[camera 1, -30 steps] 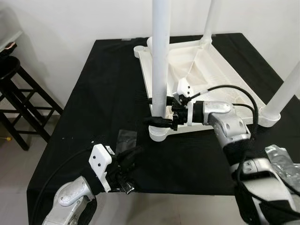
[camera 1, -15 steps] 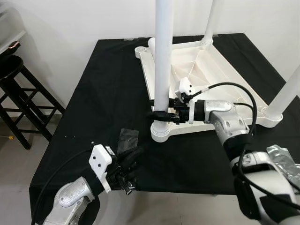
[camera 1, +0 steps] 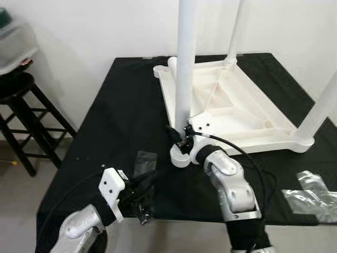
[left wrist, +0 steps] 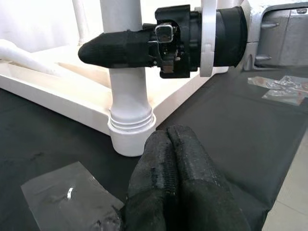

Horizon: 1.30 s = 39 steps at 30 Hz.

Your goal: Building children table

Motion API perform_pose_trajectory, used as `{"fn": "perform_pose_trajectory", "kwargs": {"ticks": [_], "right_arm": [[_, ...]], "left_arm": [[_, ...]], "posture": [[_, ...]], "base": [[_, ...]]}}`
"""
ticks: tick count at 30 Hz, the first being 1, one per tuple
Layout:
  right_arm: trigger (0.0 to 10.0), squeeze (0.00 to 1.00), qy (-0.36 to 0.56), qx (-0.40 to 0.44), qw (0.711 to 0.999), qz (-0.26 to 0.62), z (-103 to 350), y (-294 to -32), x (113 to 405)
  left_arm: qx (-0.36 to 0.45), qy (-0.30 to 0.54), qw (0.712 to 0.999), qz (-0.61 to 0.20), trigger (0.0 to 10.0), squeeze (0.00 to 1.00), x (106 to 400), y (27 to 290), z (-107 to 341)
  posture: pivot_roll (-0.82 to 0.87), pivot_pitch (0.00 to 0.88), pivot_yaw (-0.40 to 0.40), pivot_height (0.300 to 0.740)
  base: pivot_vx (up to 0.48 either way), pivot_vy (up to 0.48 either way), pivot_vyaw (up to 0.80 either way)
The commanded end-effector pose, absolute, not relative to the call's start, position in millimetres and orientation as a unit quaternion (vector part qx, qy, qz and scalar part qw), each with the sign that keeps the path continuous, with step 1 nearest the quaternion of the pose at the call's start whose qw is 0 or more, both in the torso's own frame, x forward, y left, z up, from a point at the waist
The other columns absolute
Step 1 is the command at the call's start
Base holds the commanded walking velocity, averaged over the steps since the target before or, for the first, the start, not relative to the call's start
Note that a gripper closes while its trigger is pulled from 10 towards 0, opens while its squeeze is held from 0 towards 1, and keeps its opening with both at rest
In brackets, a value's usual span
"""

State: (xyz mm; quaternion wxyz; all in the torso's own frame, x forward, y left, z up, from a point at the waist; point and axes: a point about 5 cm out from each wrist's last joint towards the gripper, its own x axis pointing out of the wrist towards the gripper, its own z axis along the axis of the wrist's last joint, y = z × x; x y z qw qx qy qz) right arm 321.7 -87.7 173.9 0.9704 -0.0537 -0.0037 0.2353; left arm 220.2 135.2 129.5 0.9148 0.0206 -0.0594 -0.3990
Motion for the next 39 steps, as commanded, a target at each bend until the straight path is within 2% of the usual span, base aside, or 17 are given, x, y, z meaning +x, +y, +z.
{"fn": "perform_pose_trajectory", "kwargs": {"ticks": [1, 2, 3, 4, 5, 6, 7, 10, 12, 14, 17, 18, 20, 27, 28, 29, 39], "right_arm": [[0.0, 0.0, 0.048, -0.071, 0.971, 0.222, 153, -97, 326], [0.0, 0.0, 0.048, -0.071, 0.971, 0.222, 153, -97, 326], [6.2, 0.0, 0.046, -0.071, 0.97, 0.227, 156, -95, 328], [6.2, 0.0, 0.046, -0.071, 0.97, 0.227, 156, -95, 328], [10.0, 0.0, 0.042, -0.075, 0.967, 0.24, 162, -90, 331], [10.0, 0.0, 0.042, -0.075, 0.967, 0.24, 162, -90, 331], [10.0, 1.0, 0.039, -0.053, 0.962, 0.263, 168, -86, 330], [10.0, 1.0, 0.023, -0.044, 0.93, 0.364, 180, -75, 323], [10.0, 1.0, 0.023, -0.044, 0.93, 0.364, 180, -75, 323], [10.0, 1.0, 0.004, -0.063, 0.881, 0.469, 187, -67, 312], [10.0, 1.0, 0.004, -0.063, 0.881, 0.469, 187, -67, 312], [10.0, 0.0, -0.01, -0.081, 0.85, 0.521, 190, -67, 308], [10.0, 0.0, -0.014, -0.1, 0.793, 0.6, 195, -77, 314], [10.0, 0.0, -0.013, -0.08, 0.783, 0.616, 206, -83, 337], [3.6, 0.0, -0.01, -0.071, 0.779, 0.623, 205, -83, 339], [0.0, 0.0, -0.008, -0.065, 0.775, 0.628, 204, -82, 340], [0.0, 0.0, -0.002, -0.051, 0.774, 0.631, 197, -90, 346]], "left_arm": [[0.025, -0.057, 0.916, -0.396, 0.0, 0.0, 220, 136, 128], [0.025, -0.057, 0.916, -0.396, 0.0, 0.0, 220, 136, 128], [0.025, -0.059, 0.918, -0.393, 0.0, 0.0, 220, 136, 128], [0.025, -0.059, 0.918, -0.393, 0.0, 0.0, 220, 136, 128], [0.025, -0.06, 0.919, -0.39, 0.0, 0.0, 220, 136, 129], [0.025, -0.06, 0.919, -0.39, 0.0, 0.0, 220, 136, 129], [0.025, -0.06, 0.918, -0.391, 0.0, 0.0, 220, 136, 129], [0.025, -0.06, 0.917, -0.393, 0.0, 0.0, 220, 135, 129], [0.025, -0.06, 0.917, -0.393, 0.0, 0.0, 220, 135, 129], [0.025, -0.06, 0.917, -0.394, 0.0, 0.0, 220, 135, 130], [0.025, -0.06, 0.917, -0.394, 0.0, 0.0, 220, 135, 130], [0.025, -0.061, 0.917, -0.394, 0.0, 0.0, 220, 134, 130], [0.026, -0.062, 0.917, -0.393, 0.0, 0.0, 220, 133, 130], [0.027, -0.062, 0.917, -0.393, 0.0, 0.0, 220, 132, 129], [0.028, -0.061, 0.917, -0.393, 0.0, 0.0, 220, 132, 129], [0.029, -0.061, 0.917, -0.393, 0.0, 0.0, 220, 132, 129], [0.031, -0.06, 0.916, -0.394, 0.0, 0.0, 219, 132, 128]], "posture": [[0.0, 0.112, 0.014, 0.74], [0.0, 0.112, 0.014, 0.74], [0.0, 0.112, 0.014, 0.74], [0.0, 0.112, 0.014, 0.74], [0.0, 0.112, 0.014, 0.74], [0.0, 0.112, 0.014, 0.74], [0.0, 0.11, 0.019, 0.74], [0.0, 0.108, 0.018, 0.74], [0.0, 0.108, 0.018, 0.74], [0.0, 0.106, 0.017, 0.74], [0.0, 0.106, 0.017, 0.74], [0.01, 0.105, 0.014, 0.74], [0.01, 0.101, 0.01, 0.74], [0.02, 0.093, 0.008, 0.74], [0.03, 0.091, 0.009, 0.74], [0.03, 0.091, 0.009, 0.74], [0.03, 0.093, 0.015, 0.74]], "base": [[0.0, 0.0, 0.0], [0.0, 0.0, 0.0], [0.0, 0.0, 0.0], [0.0, 0.0, 0.0], [0.0, 0.0, 0.0], [0.0, 0.0, 0.0], [0.0, 0.0, 0.0], [0.0, 0.0, 0.0], [0.0, 0.0, 0.0], [0.0, 0.0, 0.0], [0.0, 0.0, 0.0], [0.0, 0.0, 0.0], [0.0, 0.0, 0.0], [0.0, 0.0, 0.0], [0.0, 0.0, 0.0], [0.0, 0.0, 0.0], [0.0, 0.0, 0.0]]}}
